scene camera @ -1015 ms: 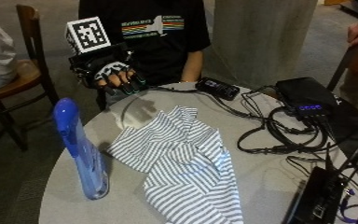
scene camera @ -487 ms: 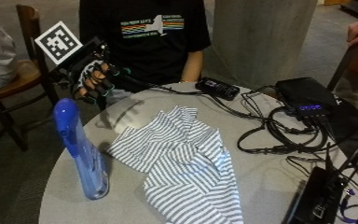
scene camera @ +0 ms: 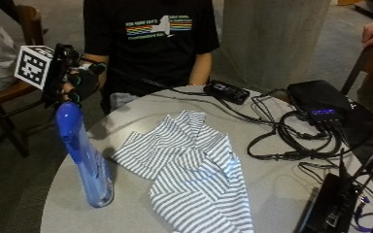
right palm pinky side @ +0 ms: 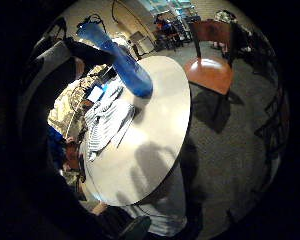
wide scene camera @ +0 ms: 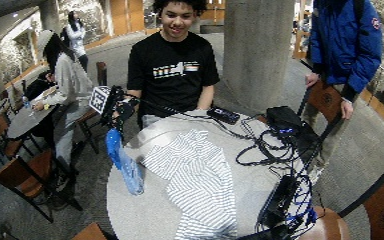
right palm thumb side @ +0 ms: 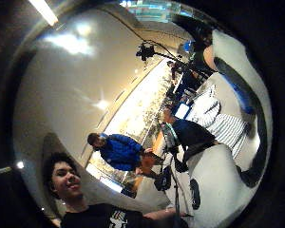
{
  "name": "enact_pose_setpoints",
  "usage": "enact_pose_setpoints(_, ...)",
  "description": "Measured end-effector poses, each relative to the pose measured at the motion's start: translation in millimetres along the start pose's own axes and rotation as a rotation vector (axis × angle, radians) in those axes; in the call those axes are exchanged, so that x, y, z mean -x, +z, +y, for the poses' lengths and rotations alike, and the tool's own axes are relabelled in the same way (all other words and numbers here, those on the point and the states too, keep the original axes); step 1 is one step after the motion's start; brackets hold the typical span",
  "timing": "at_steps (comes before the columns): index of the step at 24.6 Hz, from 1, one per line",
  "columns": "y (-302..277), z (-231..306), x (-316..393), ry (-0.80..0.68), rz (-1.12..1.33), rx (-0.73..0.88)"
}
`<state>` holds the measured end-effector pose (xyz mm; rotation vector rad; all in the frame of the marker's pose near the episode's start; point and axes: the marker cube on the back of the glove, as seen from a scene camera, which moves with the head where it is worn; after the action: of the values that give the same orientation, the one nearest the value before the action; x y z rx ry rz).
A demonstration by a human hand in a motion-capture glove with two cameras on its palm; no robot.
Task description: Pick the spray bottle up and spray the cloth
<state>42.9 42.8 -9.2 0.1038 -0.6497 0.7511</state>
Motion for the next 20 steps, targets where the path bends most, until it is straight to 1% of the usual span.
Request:
enact_pose_setpoints(15,38.0,-63.3,-33.6,0.147,0.086,0.050)
enact_pose_setpoints(20,52.1,-82.7,-40.6,0.164,0.093,0.068)
